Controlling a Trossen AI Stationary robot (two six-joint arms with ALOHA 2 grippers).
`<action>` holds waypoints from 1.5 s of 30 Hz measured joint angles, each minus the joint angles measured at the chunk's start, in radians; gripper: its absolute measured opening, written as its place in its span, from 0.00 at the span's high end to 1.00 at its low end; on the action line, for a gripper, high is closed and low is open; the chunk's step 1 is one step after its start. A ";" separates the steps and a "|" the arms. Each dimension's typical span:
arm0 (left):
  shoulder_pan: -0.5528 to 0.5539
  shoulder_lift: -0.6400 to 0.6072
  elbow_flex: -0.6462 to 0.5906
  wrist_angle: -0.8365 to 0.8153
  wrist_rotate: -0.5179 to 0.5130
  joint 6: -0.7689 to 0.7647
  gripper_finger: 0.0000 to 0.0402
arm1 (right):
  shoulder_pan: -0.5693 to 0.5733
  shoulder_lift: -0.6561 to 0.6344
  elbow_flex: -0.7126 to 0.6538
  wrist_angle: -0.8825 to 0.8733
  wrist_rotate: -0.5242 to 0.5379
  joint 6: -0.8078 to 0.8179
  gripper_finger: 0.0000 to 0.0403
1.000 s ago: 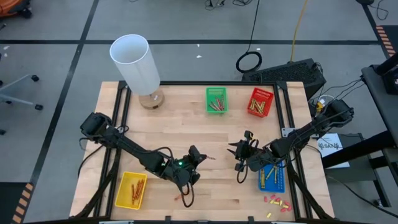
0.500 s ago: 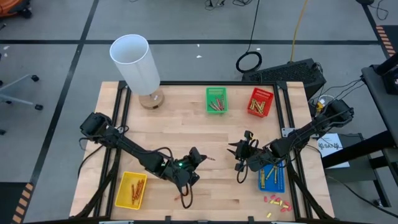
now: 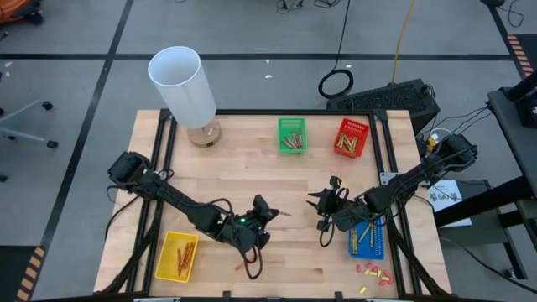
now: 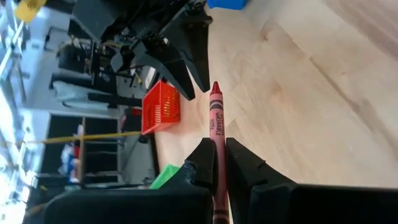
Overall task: Sort crayons
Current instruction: Put the red crayon into the green bin
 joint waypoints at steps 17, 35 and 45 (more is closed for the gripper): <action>0.000 0.000 0.000 0.000 0.000 -0.805 0.96 | -0.001 0.000 0.000 0.005 0.004 0.000 0.76; 0.026 0.000 0.001 0.008 0.001 -1.416 0.96 | -0.001 0.000 0.000 0.007 0.004 0.000 0.76; 0.176 0.000 0.001 0.009 0.001 -1.417 0.96 | -0.001 0.000 0.000 0.008 0.004 0.000 0.76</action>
